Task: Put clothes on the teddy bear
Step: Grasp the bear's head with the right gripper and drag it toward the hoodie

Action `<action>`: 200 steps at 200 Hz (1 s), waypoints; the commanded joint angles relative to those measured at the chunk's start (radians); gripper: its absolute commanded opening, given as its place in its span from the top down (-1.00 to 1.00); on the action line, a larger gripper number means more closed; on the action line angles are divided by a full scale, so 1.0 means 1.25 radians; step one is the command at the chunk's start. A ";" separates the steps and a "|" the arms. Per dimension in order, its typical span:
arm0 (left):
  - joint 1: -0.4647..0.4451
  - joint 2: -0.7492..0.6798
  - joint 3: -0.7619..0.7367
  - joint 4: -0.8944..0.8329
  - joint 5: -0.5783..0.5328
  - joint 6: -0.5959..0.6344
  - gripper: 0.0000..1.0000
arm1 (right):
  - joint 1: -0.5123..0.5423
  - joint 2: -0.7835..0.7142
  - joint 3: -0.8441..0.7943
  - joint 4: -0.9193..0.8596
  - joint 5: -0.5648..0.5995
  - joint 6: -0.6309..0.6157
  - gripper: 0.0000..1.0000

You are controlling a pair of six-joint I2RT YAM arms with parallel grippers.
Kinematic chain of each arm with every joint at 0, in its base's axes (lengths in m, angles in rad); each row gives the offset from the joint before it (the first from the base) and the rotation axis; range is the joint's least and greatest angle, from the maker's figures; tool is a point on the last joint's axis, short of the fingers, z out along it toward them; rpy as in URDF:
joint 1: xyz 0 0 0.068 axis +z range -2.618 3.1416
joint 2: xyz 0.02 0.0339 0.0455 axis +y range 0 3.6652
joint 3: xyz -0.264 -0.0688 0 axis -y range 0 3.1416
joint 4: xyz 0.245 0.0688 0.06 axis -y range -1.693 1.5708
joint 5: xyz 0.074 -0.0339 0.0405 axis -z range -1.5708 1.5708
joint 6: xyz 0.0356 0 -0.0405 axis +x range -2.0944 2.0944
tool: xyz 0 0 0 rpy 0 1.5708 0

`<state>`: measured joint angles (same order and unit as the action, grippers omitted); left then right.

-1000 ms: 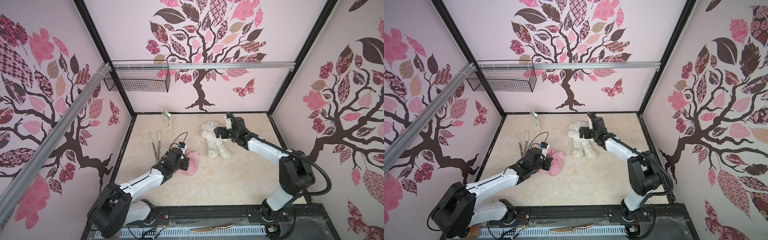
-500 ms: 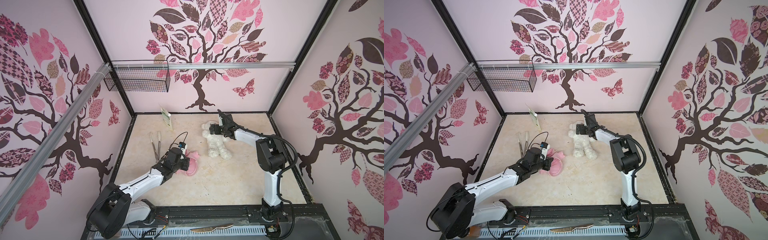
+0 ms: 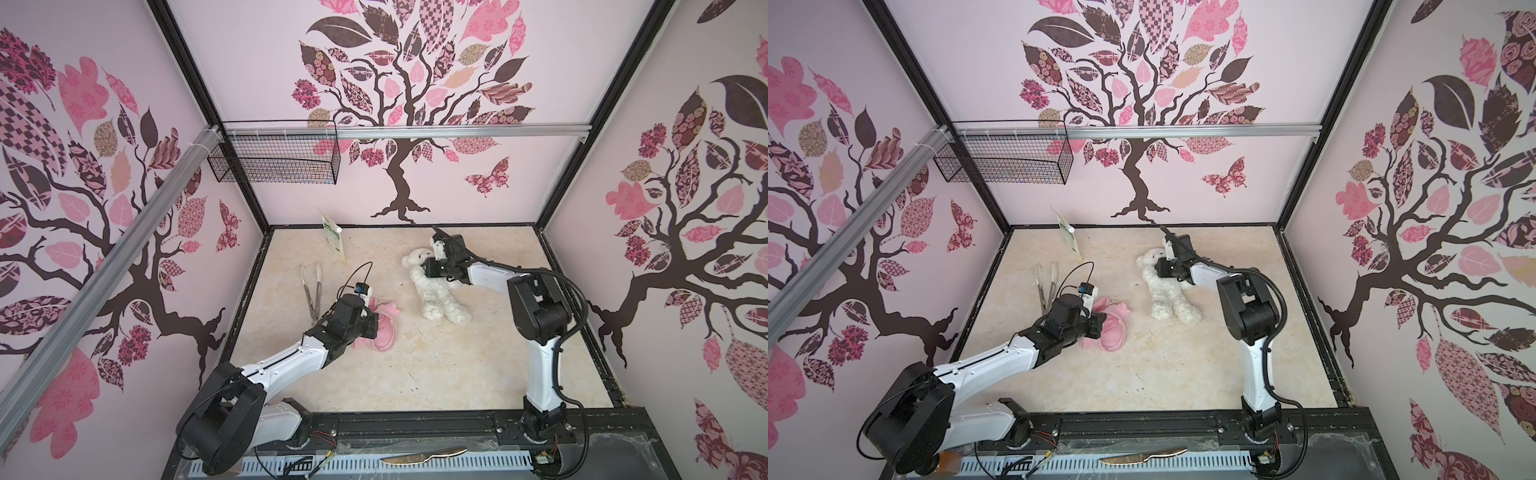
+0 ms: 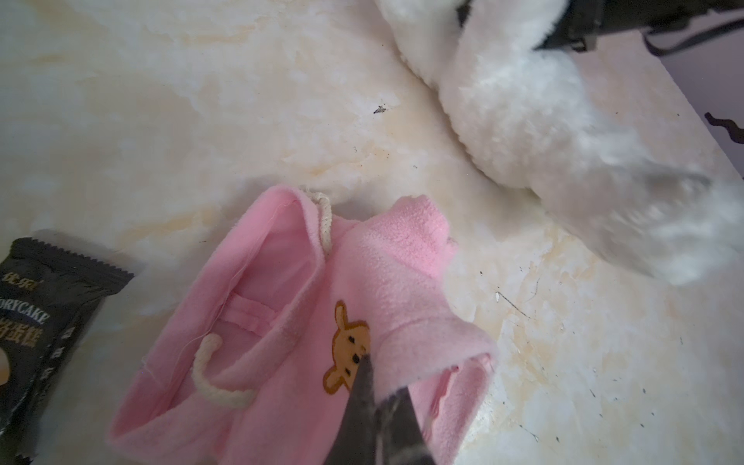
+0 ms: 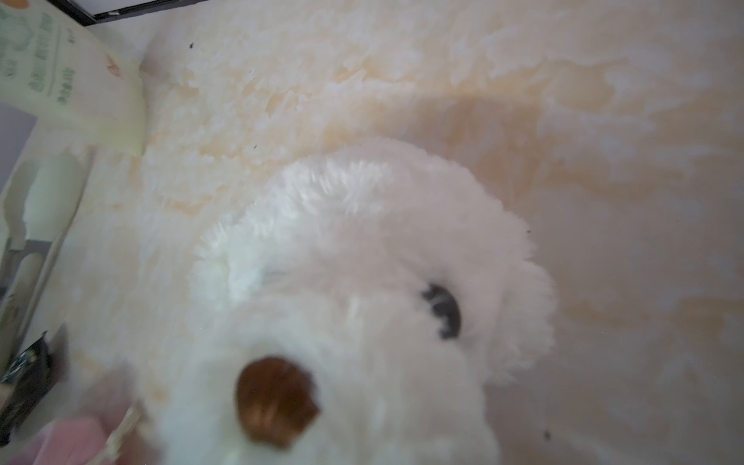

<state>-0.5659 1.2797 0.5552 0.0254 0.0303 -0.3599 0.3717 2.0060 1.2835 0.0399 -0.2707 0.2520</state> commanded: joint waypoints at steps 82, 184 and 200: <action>0.033 -0.001 0.032 0.044 0.087 0.121 1.00 | 0.247 -0.644 -0.531 -0.039 -0.408 0.029 0.36; 0.031 -0.032 0.001 0.061 0.185 0.154 1.00 | 0.252 -0.336 -0.459 0.223 -0.531 -0.107 0.50; 0.030 -0.029 0.001 0.063 0.197 0.156 1.00 | 0.237 -0.331 -0.466 0.241 -0.550 -0.108 0.50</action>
<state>-0.5289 1.2575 0.5636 0.0750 0.2409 -0.1825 0.6952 1.5837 0.7017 0.2501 -0.8768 0.1318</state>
